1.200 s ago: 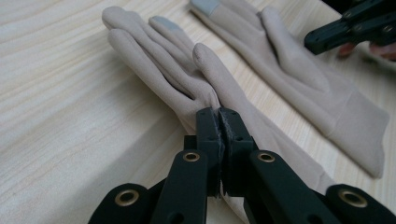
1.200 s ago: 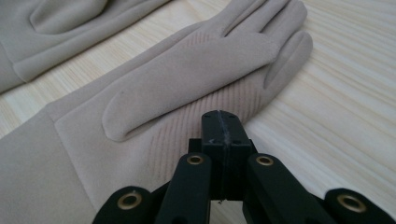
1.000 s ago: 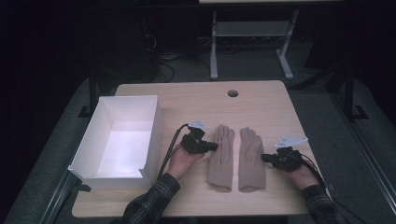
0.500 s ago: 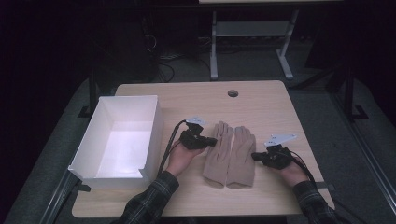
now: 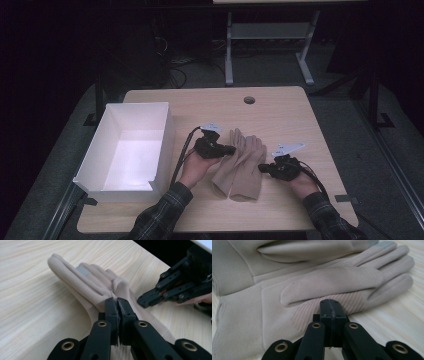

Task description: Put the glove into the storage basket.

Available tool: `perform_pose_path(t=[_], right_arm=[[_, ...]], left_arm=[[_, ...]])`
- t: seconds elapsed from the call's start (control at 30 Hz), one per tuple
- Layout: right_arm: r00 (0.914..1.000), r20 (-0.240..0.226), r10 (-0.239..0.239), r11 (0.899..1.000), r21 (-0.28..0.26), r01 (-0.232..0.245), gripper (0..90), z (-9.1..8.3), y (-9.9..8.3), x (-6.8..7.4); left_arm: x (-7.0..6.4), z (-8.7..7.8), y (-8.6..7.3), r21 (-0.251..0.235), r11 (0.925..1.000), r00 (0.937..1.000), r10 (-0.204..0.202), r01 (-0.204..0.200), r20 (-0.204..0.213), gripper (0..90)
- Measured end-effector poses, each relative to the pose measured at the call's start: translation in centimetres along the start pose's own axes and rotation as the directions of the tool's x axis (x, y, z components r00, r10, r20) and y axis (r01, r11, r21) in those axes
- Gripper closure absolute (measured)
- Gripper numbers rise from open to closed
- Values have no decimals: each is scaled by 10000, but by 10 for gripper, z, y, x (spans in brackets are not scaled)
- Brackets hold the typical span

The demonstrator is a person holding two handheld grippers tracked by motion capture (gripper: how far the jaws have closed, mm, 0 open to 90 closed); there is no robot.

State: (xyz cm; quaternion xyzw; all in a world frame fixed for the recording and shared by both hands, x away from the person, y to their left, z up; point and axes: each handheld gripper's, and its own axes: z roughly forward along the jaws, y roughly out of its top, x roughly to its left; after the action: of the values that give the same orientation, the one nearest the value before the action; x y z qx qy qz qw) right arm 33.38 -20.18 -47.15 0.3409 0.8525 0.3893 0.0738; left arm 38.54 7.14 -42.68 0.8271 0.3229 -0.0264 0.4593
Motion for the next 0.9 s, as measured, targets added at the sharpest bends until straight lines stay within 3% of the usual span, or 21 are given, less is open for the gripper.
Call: perform_pose_path(t=[0.3, 0.43, 0.67, 0.9], right_arm=[[9988, -237, -422, 9991, 15, 422, 898, 14, 11, 16], [9982, -295, -528, 9986, 24, 529, 898, 16, 11, 20], [9964, -409, -740, 9972, 12, 741, 898, 17, 12, 26], [9965, -363, -756, 9971, 4, 757, 887, 16, 11, 27]], left_arm=[[-8, 4, 2, 72, 9998, 9996, 182, -183, 208, 872], [-14, 10, 1, 238, 9987, 9983, 452, -461, 381, 872], [-23, 29, -5, 679, 9959, 9957, 539, -590, 747, 871], [-25, 32, -7, 555, 9974, 9935, 388, -449, 1069, 812]])
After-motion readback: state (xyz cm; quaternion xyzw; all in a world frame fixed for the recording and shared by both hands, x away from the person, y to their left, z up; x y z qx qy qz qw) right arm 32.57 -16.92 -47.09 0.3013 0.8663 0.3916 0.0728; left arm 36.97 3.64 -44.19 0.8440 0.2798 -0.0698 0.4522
